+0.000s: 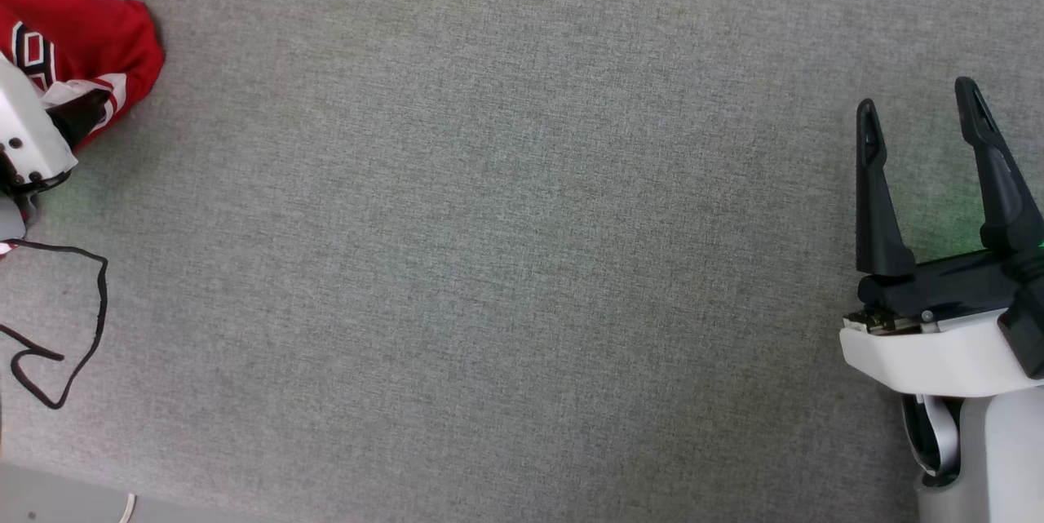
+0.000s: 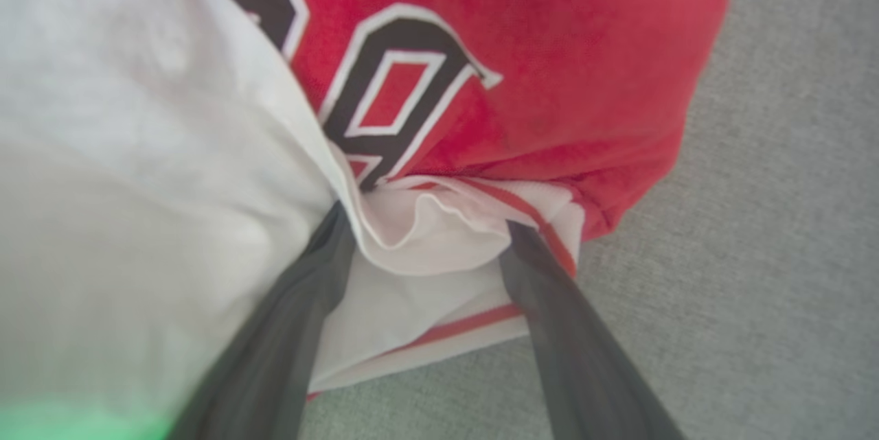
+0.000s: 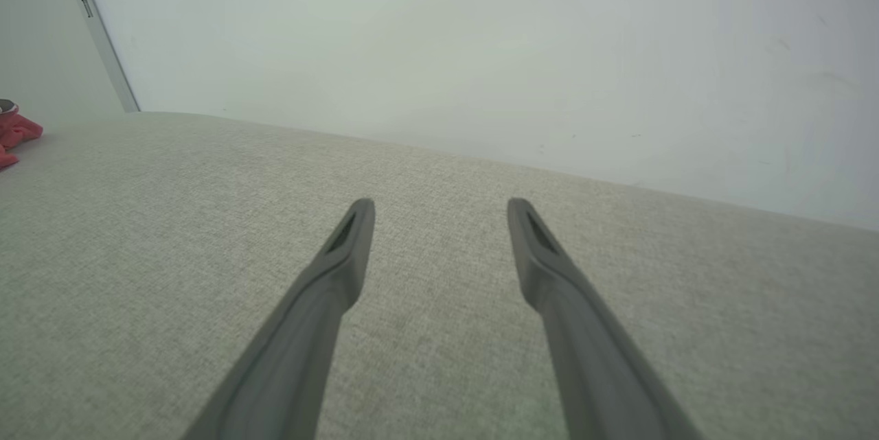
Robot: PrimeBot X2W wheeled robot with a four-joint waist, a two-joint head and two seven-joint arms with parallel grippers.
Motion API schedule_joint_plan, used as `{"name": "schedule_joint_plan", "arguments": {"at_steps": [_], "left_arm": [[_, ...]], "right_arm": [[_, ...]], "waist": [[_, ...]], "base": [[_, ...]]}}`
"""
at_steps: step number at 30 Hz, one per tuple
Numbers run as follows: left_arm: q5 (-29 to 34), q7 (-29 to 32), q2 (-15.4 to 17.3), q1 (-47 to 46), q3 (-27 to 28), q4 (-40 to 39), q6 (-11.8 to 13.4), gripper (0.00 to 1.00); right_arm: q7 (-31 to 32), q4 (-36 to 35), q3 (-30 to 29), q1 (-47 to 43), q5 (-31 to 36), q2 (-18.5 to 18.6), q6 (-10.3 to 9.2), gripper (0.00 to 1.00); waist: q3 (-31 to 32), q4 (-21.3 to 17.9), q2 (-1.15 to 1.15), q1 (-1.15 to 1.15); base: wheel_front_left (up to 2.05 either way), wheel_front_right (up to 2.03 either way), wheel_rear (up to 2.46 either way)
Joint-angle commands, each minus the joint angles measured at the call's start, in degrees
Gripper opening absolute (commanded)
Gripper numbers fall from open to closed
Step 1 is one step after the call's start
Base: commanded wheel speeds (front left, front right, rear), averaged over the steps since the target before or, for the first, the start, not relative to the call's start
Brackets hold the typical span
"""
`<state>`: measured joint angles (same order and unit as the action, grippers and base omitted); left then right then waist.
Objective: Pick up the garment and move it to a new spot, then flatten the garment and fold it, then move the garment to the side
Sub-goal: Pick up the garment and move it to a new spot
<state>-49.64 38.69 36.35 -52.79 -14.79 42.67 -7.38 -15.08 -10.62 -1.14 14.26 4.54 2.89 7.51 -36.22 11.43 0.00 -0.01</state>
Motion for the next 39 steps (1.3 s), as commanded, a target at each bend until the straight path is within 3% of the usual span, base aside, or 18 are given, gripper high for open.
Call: {"name": "schedule_joint_plan", "arguments": {"at_steps": [1,2,3,4,17,25,31,39], "left_arm": [[-0.6,1.9,-2.8,2.8,-2.6,1.9,-0.1,1.00],[-0.9,1.6,-2.8,2.7,-3.1,2.0,-0.1,0.87],[-1.1,1.5,-2.7,2.5,-3.6,2.2,-0.1,0.11],[-1.3,1.4,-2.5,2.3,-4.2,2.3,-0.1,0.00],[-1.5,-6.8,5.5,-3.6,-11.6,-5.8,0.0,0.00],[0.5,-6.6,8.1,-6.9,-17.8,-16.3,0.0,0.00],[2.4,-5.4,7.2,-10.5,-20.9,-23.5,0.0,0.00],[5.4,-4.1,1.7,-17.3,-28.2,-29.9,0.0,0.00]], "right_arm": [[-0.1,-0.1,0.1,1.0,0.0,0.0,-0.04,1.00],[-0.1,0.0,0.1,1.0,-0.2,0.0,-0.04,1.00],[-0.1,0.1,0.1,1.1,-0.3,0.0,-0.04,1.00],[-0.1,0.0,0.1,1.1,-0.5,0.0,-0.04,1.00],[-0.1,1.9,0.0,-1.0,-3.9,0.0,-0.04,1.00],[-0.1,3.1,0.1,-2.6,-6.7,0.0,-0.04,1.00],[-0.1,3.2,-0.5,-3.1,-8.2,-0.1,-0.04,1.00],[-0.1,3.6,-1.2,-2.7,-10.3,-0.1,-0.04,1.00]], "waist": [[-0.1,-0.1,0.00,0.01],[-0.1,-0.2,0.00,0.01],[-0.1,-0.3,0.00,0.01],[0.0,-0.3,0.00,0.01],[8.0,0.3,0.00,0.01],[13.1,-0.7,0.00,0.01],[14.6,-3.6,0.00,0.01],[14.5,-8.9,0.00,0.01]], "base": [[0.00,0.00,0.00],[0.00,0.00,0.00],[0.00,0.00,0.00],[0.00,0.00,0.00],[0.00,0.00,0.00],[0.00,0.00,0.00],[0.00,0.00,0.00],[0.00,0.00,0.00]]}}
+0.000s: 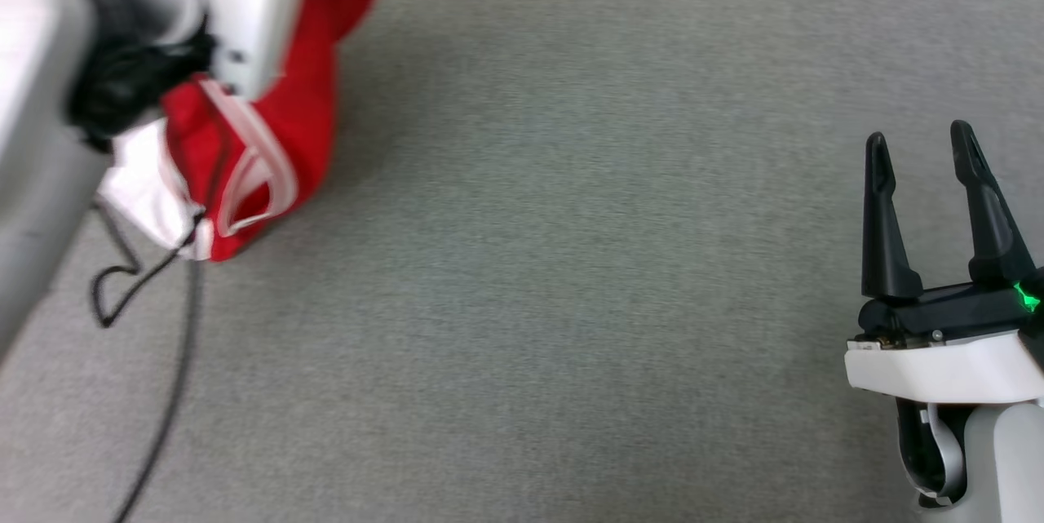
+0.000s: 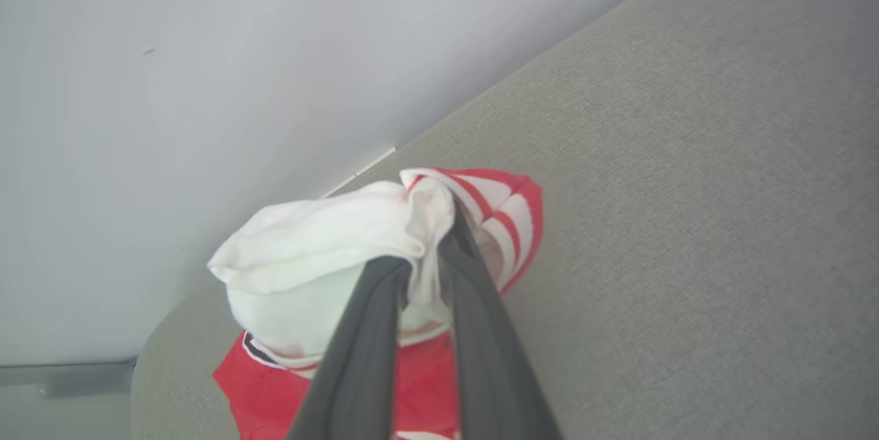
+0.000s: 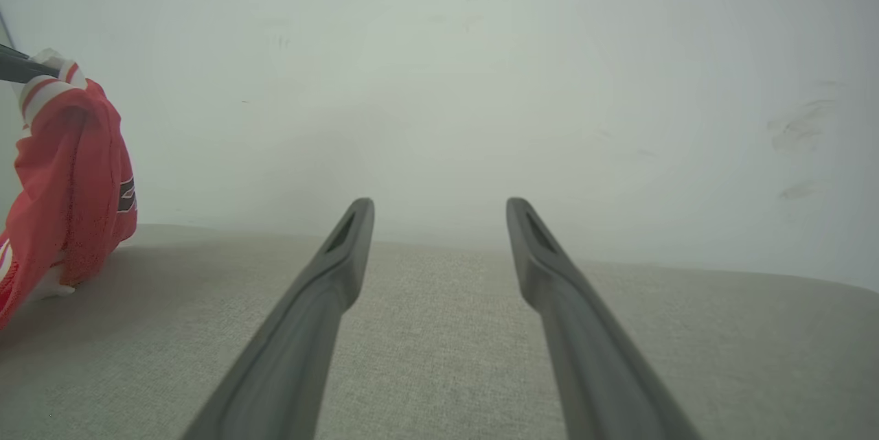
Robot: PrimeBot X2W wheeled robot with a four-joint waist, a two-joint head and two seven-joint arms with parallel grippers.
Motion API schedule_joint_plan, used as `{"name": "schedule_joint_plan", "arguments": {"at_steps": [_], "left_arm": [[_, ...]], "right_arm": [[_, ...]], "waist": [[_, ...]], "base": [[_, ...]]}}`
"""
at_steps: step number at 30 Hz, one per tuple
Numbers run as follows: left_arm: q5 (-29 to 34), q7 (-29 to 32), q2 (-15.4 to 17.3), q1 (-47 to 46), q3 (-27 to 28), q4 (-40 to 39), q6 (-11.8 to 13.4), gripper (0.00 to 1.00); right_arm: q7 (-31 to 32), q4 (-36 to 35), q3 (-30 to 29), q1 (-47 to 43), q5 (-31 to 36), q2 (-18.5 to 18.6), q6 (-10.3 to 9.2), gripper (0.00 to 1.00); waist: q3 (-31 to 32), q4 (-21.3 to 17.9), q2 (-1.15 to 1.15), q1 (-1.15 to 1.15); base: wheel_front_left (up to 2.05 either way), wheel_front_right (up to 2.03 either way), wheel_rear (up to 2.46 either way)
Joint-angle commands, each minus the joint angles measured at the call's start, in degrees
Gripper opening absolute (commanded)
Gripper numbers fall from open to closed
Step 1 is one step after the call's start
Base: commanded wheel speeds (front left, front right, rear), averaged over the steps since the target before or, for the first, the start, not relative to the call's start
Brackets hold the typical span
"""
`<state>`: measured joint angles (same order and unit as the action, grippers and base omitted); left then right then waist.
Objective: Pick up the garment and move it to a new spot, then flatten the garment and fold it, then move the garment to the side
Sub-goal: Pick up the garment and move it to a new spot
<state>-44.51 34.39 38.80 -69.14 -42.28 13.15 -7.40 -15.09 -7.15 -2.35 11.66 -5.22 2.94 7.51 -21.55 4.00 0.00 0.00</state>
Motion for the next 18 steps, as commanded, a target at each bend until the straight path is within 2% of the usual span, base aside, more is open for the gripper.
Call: {"name": "schedule_joint_plan", "arguments": {"at_steps": [1,9,18], "left_arm": [[0.5,0.3,-1.8,-1.7,-2.1,-0.9,0.0,0.00],[1.1,-1.2,-10.7,-7.8,-15.0,-1.9,0.0,0.00],[-1.0,-7.5,-20.9,-10.4,-27.7,3.8,0.0,0.00]], "right_arm": [[-0.1,0.1,-0.1,-0.1,-0.7,-0.1,-0.04,1.00],[-0.1,0.0,-0.7,1.1,-2.2,-0.1,-0.04,1.00],[-0.1,-0.2,-0.9,1.9,-3.4,-0.1,-0.04,1.00]], "waist": [[-0.3,-2.1,0.00,0.00],[-1.9,-6.8,0.00,0.00],[-4.3,-10.0,0.00,0.00]], "base": [[0.00,0.00,0.00],[0.00,0.00,0.00],[0.00,0.00,0.00]]}}
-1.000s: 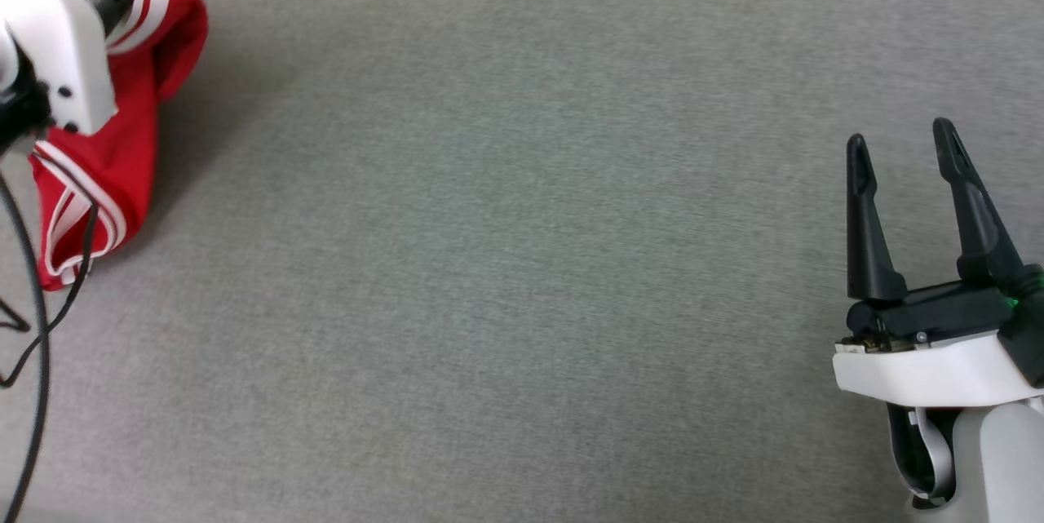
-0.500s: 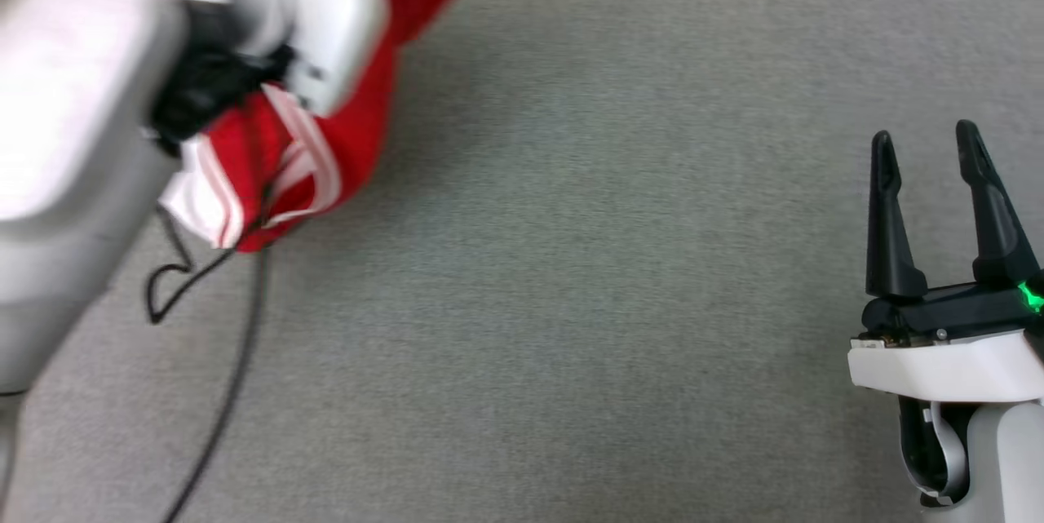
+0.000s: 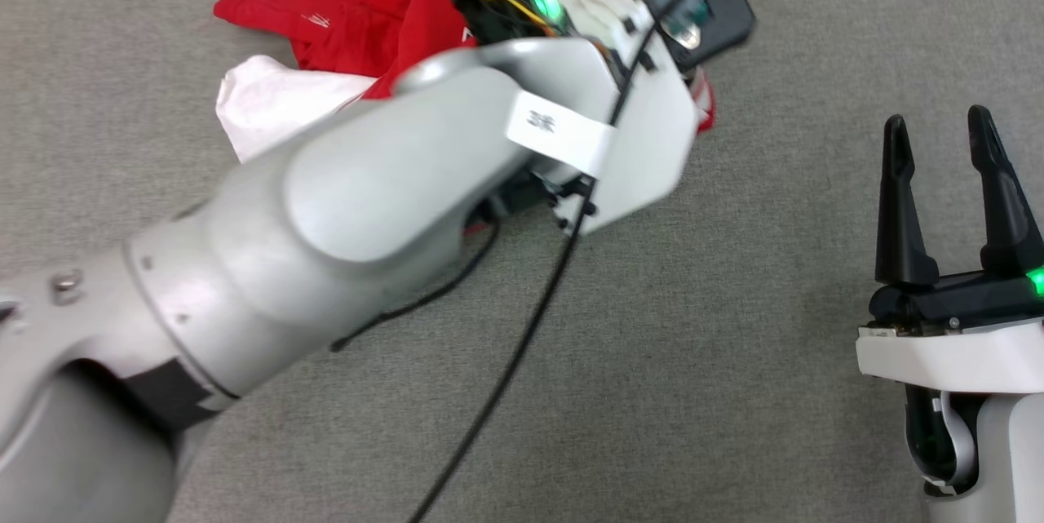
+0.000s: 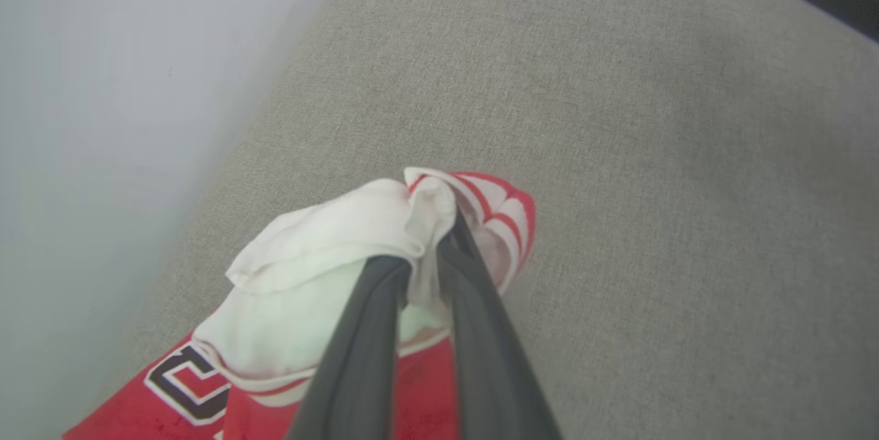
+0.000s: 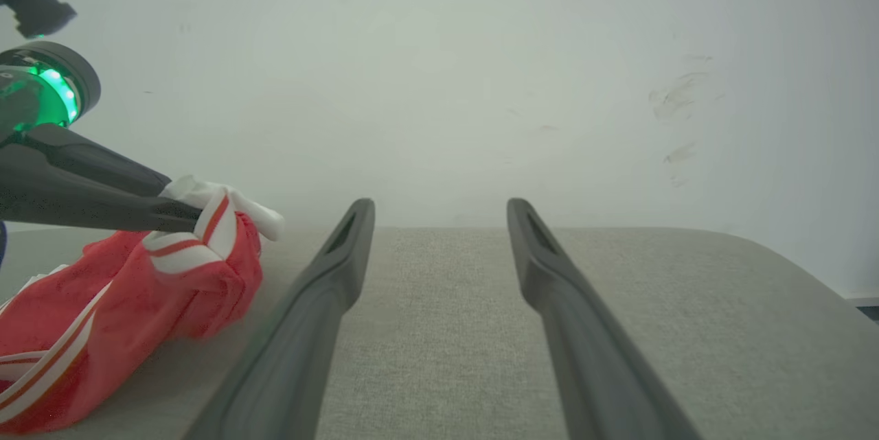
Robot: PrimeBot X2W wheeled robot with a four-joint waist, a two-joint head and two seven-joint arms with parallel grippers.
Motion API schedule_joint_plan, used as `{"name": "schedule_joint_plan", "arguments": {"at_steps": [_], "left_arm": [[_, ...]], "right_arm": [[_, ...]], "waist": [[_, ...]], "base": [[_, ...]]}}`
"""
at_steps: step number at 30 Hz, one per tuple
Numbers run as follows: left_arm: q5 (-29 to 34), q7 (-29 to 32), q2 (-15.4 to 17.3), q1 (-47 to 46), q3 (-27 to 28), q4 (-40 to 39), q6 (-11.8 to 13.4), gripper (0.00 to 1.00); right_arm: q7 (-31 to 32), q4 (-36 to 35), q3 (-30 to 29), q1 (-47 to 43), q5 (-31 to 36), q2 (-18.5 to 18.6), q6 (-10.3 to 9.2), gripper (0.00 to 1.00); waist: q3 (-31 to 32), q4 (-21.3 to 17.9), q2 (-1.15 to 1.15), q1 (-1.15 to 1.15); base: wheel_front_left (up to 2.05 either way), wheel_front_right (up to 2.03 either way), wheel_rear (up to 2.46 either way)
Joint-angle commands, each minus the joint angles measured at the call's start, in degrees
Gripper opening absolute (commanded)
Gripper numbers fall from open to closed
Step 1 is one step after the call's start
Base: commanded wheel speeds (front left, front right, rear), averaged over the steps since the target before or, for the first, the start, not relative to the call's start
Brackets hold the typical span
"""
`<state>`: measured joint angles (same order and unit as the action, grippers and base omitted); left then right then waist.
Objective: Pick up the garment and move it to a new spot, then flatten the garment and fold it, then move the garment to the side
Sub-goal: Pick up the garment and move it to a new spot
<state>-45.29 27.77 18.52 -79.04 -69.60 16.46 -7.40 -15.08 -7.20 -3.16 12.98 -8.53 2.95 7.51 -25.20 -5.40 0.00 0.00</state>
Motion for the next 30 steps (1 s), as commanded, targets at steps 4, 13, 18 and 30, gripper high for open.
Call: {"name": "schedule_joint_plan", "arguments": {"at_steps": [4,13,18,30], "left_arm": [[-0.6,-3.2,-4.9,1.7,-3.3,3.6,0.0,0.00],[5.9,4.0,-10.3,14.7,-3.8,2.5,0.0,0.00],[8.5,4.4,-10.5,17.9,-4.0,2.9,-0.1,0.00],[7.3,-20.9,-13.6,17.4,-3.0,7.2,0.0,1.00]], "right_arm": [[-0.1,-0.2,-0.5,1.3,-0.6,-0.1,-0.04,1.00],[-0.1,0.2,-0.8,2.6,-1.0,-0.1,-0.04,1.00],[-0.1,0.7,-1.1,2.3,-0.5,-0.1,-0.04,1.00],[-0.1,2.5,-2.3,-3.0,2.7,-0.1,-0.04,1.00]], "waist": [[-1.9,-1.3,0.00,0.00],[-3.9,-2.4,0.00,0.00],[-3.5,-2.3,0.00,0.00],[6.8,2.9,0.00,0.00]], "base": [[0.00,0.00,0.00],[0.00,0.00,0.00],[0.00,0.00,0.00],[0.00,0.00,0.00]]}}
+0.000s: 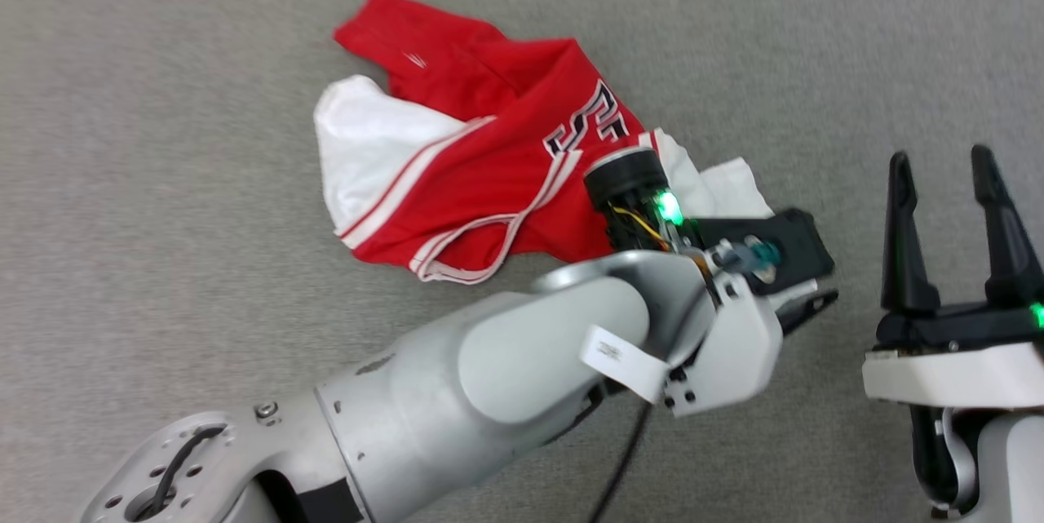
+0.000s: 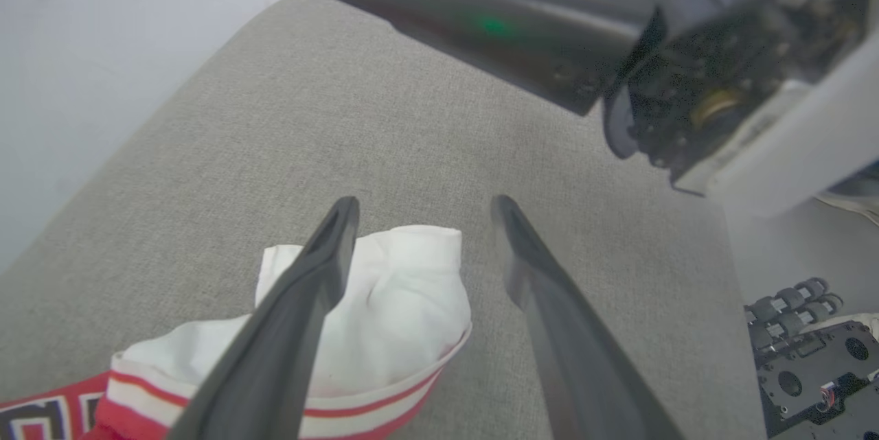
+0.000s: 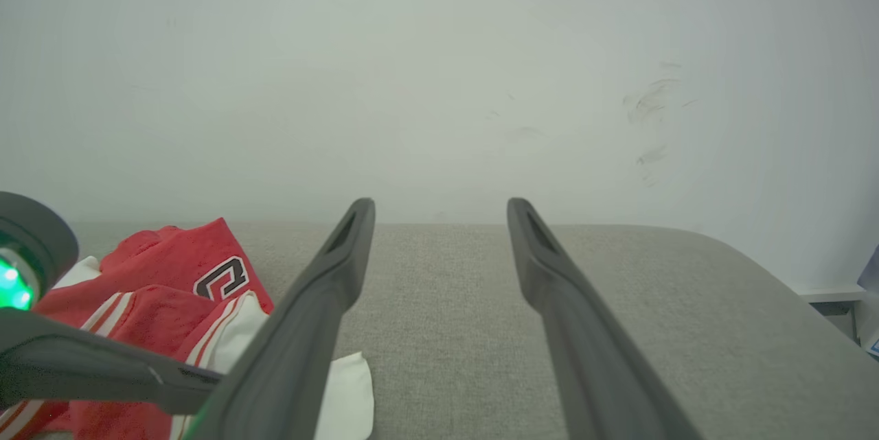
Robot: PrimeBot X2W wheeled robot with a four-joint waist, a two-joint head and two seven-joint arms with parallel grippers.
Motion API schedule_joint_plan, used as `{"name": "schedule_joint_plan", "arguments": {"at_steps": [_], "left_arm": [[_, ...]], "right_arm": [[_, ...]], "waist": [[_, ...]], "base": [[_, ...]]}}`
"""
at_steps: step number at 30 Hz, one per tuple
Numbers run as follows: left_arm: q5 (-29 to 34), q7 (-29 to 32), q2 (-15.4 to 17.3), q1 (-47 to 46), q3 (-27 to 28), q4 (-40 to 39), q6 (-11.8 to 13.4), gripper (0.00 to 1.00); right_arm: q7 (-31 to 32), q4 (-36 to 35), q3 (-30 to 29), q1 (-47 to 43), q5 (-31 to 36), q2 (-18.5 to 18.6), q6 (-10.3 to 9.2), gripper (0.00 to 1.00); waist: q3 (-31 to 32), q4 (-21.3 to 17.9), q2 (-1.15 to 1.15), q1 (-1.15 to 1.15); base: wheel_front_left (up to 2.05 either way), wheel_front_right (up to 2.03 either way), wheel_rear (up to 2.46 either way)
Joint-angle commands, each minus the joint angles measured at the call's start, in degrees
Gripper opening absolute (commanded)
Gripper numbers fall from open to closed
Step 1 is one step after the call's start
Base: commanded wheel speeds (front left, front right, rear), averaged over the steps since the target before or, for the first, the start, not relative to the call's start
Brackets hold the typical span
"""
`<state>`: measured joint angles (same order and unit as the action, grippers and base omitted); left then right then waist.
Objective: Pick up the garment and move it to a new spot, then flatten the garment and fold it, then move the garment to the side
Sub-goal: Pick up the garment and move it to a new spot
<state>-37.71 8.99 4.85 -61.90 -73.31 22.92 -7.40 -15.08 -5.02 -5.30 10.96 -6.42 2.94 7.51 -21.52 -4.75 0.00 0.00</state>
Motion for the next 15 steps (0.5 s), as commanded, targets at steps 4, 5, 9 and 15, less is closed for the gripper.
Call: {"name": "schedule_joint_plan", "arguments": {"at_steps": [4,5,9,15], "left_arm": [[0.2,-8.9,0.8,1.8,2.9,3.6,1.9,1.00],[0.0,-10.4,1.2,2.5,3.6,4.2,2.6,1.00],[-0.5,-14.7,3.1,4.8,5.9,5.3,5.3,1.00],[-0.5,-22.8,10.1,12.2,11.7,6.4,14.7,1.00]], "right_arm": [[-0.1,1.0,-0.4,-3.1,1.2,-0.1,-0.04,1.00],[-0.1,1.1,-0.5,-3.6,1.3,-0.1,-0.04,1.00],[-0.1,1.4,-0.9,-5.1,1.5,-0.1,-0.04,1.00],[-0.1,2.3,-1.7,-8.1,1.9,-0.1,-0.04,1.00]], "waist": [[6.5,3.8,0.00,0.00],[7.2,4.1,0.00,0.00],[9.1,5.1,0.00,0.00],[12.2,7.0,0.00,0.00]], "base": [[0.00,0.00,0.00],[0.00,0.00,0.00],[0.00,0.00,0.00],[0.00,0.00,0.00]]}}
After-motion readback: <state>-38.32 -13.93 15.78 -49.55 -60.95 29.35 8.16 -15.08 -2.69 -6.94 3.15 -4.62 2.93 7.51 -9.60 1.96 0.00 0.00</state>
